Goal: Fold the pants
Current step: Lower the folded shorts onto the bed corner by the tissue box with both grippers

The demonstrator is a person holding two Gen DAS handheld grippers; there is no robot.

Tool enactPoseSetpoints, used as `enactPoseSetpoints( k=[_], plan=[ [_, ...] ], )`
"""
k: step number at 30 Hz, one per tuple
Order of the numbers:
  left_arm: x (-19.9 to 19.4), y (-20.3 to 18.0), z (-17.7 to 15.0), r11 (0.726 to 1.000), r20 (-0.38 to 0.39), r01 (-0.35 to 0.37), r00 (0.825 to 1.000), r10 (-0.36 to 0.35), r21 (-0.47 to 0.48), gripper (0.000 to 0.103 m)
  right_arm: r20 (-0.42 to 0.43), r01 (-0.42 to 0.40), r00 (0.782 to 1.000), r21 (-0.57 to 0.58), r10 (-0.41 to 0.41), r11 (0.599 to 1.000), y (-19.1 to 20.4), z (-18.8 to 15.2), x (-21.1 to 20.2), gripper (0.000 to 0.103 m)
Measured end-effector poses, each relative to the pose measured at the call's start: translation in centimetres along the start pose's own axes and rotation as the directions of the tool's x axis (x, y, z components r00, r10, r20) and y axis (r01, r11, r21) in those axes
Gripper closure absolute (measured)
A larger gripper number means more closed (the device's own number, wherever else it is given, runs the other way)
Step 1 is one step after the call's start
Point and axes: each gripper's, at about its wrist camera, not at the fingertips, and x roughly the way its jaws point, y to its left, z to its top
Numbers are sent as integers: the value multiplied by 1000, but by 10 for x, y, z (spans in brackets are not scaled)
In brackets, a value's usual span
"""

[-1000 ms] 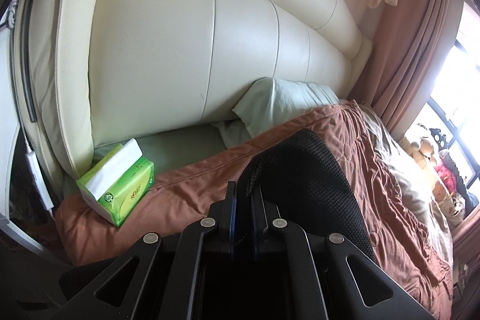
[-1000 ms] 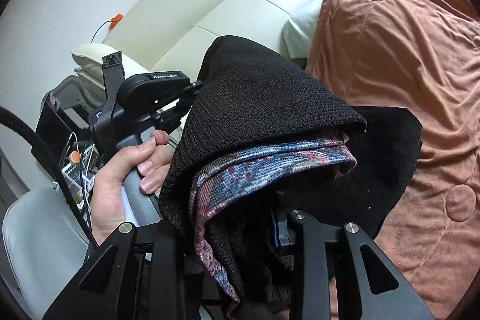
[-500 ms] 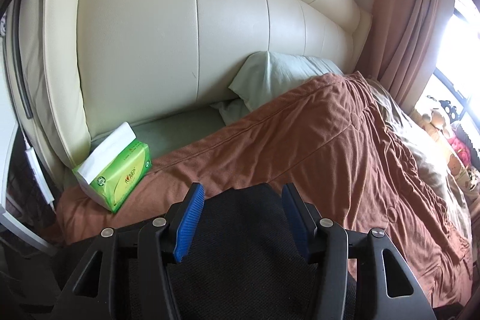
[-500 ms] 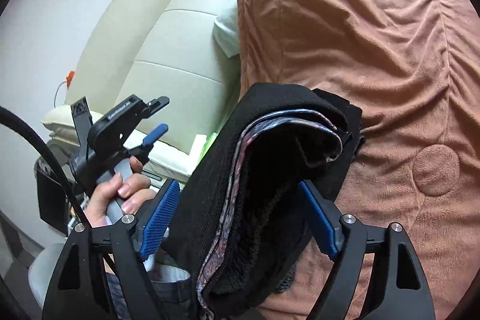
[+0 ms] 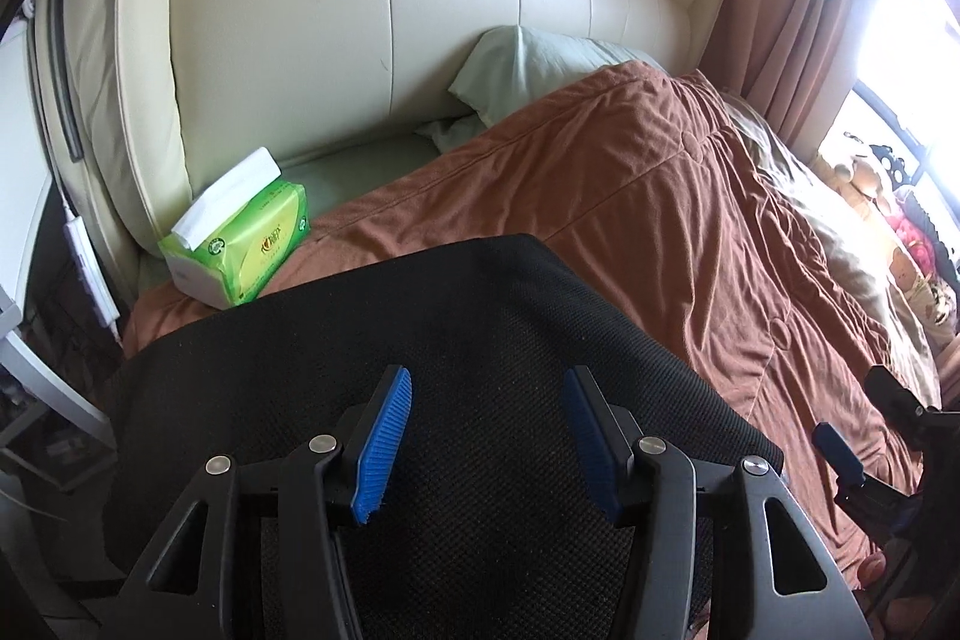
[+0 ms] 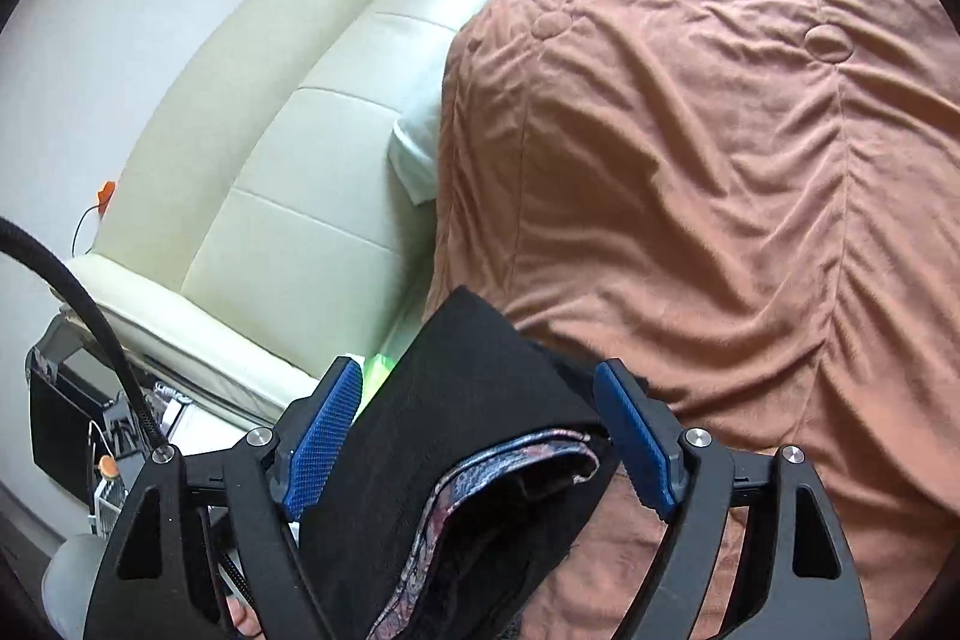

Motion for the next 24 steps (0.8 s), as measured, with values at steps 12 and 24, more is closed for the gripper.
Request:
enactPoseSetpoints(
  k=[12, 24],
  plan=[
    [-6, 0, -36, 1000, -31, -1, 1000, 2, 17, 47, -191, -150, 969, 35, 154, 988, 21, -48, 5, 24],
    [8, 11, -56, 1000, -79, -6, 997, 5, -11, 48, -214, -115, 969, 45, 122, 992, 0, -26, 64, 24]
  ],
)
